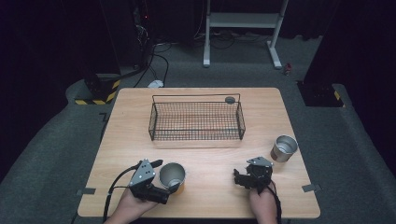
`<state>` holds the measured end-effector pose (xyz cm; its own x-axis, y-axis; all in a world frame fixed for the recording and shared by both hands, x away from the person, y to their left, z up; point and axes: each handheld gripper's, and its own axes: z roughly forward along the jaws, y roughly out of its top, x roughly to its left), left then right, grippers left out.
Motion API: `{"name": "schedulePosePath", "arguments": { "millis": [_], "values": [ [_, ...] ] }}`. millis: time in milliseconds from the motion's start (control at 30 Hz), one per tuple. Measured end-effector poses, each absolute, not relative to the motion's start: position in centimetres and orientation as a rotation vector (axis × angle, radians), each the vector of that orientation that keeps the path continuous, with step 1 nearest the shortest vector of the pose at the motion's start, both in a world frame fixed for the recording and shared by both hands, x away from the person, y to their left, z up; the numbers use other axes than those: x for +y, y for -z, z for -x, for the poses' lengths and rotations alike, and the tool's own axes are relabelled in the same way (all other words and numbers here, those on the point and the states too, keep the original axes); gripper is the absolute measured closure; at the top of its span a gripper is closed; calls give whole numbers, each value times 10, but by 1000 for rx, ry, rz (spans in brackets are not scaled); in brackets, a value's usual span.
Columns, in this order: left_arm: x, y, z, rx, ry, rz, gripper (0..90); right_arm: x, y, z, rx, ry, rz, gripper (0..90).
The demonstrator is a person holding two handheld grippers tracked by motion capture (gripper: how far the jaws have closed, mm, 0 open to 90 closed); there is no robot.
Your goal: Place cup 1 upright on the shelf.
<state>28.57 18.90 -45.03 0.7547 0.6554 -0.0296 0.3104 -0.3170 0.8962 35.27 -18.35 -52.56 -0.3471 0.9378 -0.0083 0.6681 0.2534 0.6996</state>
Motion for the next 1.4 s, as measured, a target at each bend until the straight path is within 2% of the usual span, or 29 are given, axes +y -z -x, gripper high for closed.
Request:
{"name": "schedulePosePath", "arguments": {
  "millis": [433, 700, 1133, 1400],
  "values": [
    [182, 467, -290, 735, -421, -1968, 1, -183, 526, -353, 2110, -854, -1453, 90],
    [185, 480, -290, 745, -369, -1972, 6, -183, 526, -353, 2110, -854, -1453, 90],
    [186, 483, -290, 719, -401, -1952, 8, -183, 526, -353, 2110, -854, -1453, 90],
    [188, 481, -290, 706, -418, -1915, 86, -183, 526, -353, 2110, -854, -1453, 90]
  ]
}}
